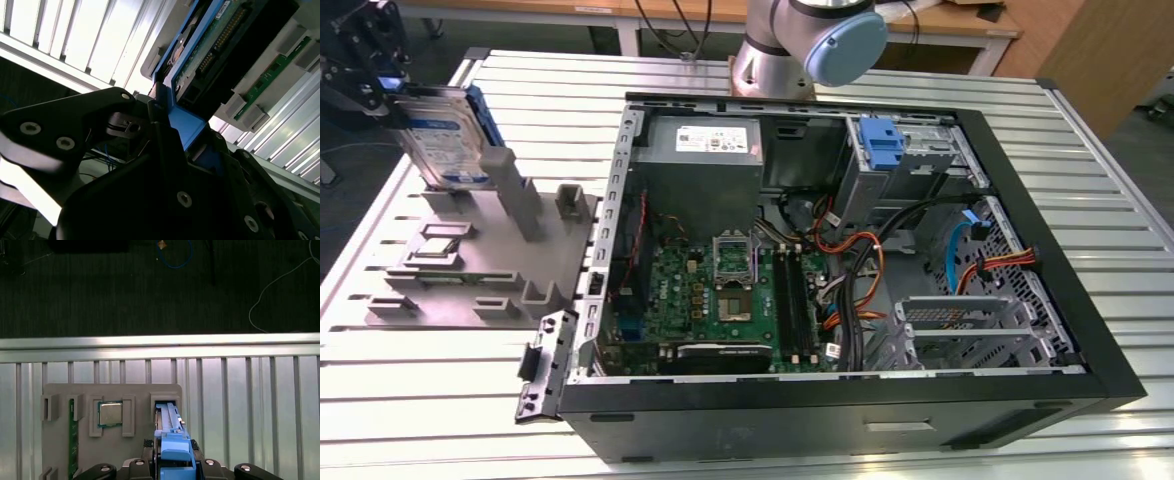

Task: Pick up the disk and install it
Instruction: 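Pick up the disk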

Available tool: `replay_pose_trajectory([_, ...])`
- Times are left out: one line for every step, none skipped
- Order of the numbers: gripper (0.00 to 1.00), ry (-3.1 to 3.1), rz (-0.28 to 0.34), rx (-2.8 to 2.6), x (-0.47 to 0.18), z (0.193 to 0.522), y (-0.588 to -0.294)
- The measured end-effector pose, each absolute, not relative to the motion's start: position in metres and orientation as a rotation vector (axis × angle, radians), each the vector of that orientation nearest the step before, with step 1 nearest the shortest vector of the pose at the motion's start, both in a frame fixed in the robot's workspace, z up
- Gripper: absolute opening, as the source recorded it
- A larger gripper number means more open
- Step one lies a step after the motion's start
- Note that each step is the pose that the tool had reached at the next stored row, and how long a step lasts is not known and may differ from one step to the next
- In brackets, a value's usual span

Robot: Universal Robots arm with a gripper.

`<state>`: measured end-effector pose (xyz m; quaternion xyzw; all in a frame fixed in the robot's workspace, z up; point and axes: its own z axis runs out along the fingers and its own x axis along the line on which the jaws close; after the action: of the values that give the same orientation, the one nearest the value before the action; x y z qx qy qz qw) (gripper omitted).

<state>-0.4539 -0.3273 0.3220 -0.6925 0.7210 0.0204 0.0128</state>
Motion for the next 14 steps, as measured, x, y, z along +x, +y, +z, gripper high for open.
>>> replay_pose_trajectory([0.37,2.247,0.064,-2.158,-0.4539,0.3223,-0.3273])
replay_pose_trajectory([0.37,2.247,0.063,-2.158,-0.4539,0.3224,-0.3272])
replay_pose_trajectory([0.37,2.246,0.063,-2.158,-0.4539,0.3225,-0.3272])
replay_pose_trajectory([0.37,2.247,0.063,-2.158,-0.4539,0.3236,-0.3273])
replay_pose_trajectory([0.37,2.247,0.063,-2.158,-0.4539,0.324,-0.3272])
replay_pose_trajectory([0.37,2.247,0.063,-2.158,-0.4539,0.324,-0.3272])
replay_pose_trajectory([0.37,2.247,0.063,-2.158,-0.4539,0.3241,-0.3272])
replay_pose_trajectory([0.37,2.247,0.064,-2.158,-0.4539,0.3243,-0.3273])
replay_pose_trajectory([0.37,2.247,0.064,-2.158,-0.4539,0.3244,-0.3272])
replay_pose_trajectory([0.37,2.247,0.063,-2.158,-0.4539,0.325,-0.3272])
replay_pose_trajectory([0.37,2.247,0.064,-2.158,-0.4539,0.3253,-0.3272])
replay_pose_trajectory([0.37,2.247,0.063,-2.158,-0.4539,0.3253,-0.3272])
replay_pose_trajectory([0.37,2.247,0.063,-2.158,-0.4539,0.3253,-0.3273])
replay_pose_trajectory([0.37,2.247,0.063,-2.158,-0.4539,0.3253,-0.3273])
